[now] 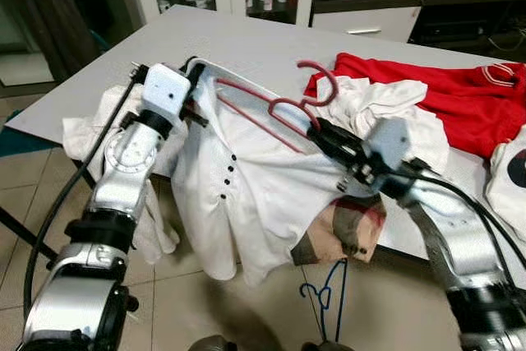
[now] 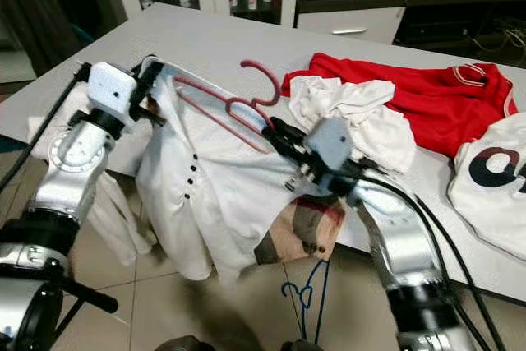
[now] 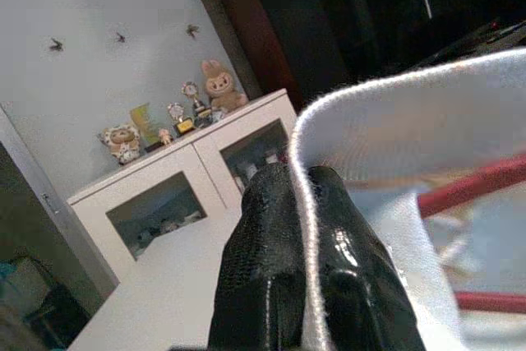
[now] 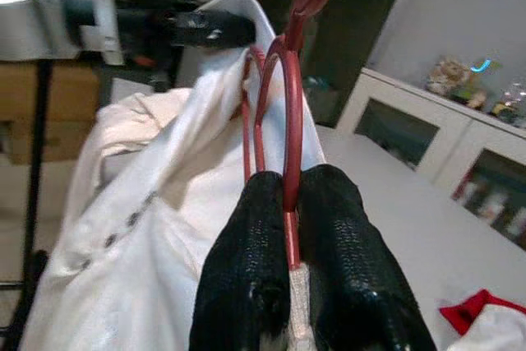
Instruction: Hang hanger
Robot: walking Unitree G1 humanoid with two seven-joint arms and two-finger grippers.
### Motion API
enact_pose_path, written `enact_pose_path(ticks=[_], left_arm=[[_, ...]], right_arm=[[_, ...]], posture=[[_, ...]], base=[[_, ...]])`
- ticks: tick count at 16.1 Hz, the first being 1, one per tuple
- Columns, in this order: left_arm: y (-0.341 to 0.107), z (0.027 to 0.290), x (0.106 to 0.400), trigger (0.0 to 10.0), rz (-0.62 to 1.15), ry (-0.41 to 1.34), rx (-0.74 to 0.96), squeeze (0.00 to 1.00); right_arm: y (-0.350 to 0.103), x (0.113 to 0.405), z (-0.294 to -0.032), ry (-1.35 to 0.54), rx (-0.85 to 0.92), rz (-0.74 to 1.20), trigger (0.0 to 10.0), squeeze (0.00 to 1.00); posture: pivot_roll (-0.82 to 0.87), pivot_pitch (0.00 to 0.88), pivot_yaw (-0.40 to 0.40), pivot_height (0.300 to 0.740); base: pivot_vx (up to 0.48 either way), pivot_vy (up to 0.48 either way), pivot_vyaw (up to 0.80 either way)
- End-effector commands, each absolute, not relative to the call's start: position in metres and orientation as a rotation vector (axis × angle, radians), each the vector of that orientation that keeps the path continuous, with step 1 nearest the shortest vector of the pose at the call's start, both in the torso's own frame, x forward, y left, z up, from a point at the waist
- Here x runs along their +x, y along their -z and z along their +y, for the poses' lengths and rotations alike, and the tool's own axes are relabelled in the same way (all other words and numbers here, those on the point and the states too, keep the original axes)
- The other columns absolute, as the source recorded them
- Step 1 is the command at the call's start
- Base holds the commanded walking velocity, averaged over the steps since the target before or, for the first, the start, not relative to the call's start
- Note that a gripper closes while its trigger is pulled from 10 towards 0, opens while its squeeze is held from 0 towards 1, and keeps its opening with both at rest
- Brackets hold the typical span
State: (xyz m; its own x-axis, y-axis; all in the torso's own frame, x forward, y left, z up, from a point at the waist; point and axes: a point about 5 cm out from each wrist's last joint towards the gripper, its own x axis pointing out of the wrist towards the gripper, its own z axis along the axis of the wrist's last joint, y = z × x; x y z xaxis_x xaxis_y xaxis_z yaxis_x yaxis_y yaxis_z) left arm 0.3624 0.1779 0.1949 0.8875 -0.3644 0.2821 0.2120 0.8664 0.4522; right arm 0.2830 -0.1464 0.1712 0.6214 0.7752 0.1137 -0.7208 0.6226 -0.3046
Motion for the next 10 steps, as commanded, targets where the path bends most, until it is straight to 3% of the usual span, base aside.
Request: enact_pose_path(ticks=[1, 7, 10], left_arm=[[-0.21, 0.19, 0.366, 0.0, -0.399, 0.271, 0.443, 0.0], [-0.225, 0.175, 0.372, 0.0, -0.41, 0.419, 0.481, 0.0], [-0.219, 0.181, 0.374, 0.0, -0.347, 0.467, 0.527, 0.0]], right_arm=[[-0.172, 0.277, -0.161, -0.838, -0.194, -0.238, 10.0, 0.0], [-0.151, 0.244, -0.155, -0.881, 0.086, -0.155, 10.0, 0.0], [-0.143, 0.245, -0.169, -0.815, 0.037, -0.099, 10.0, 0.0]], posture=[[-0.04, 0.0, 0.039, 0.74], [-0.06, 0.0, 0.057, 0.74], [-0.07, 0.0, 0.056, 0.74]], base=[[0.0, 0.0, 0.0], [0.0, 0.0, 0.0], [0.0, 0.0, 0.0]])
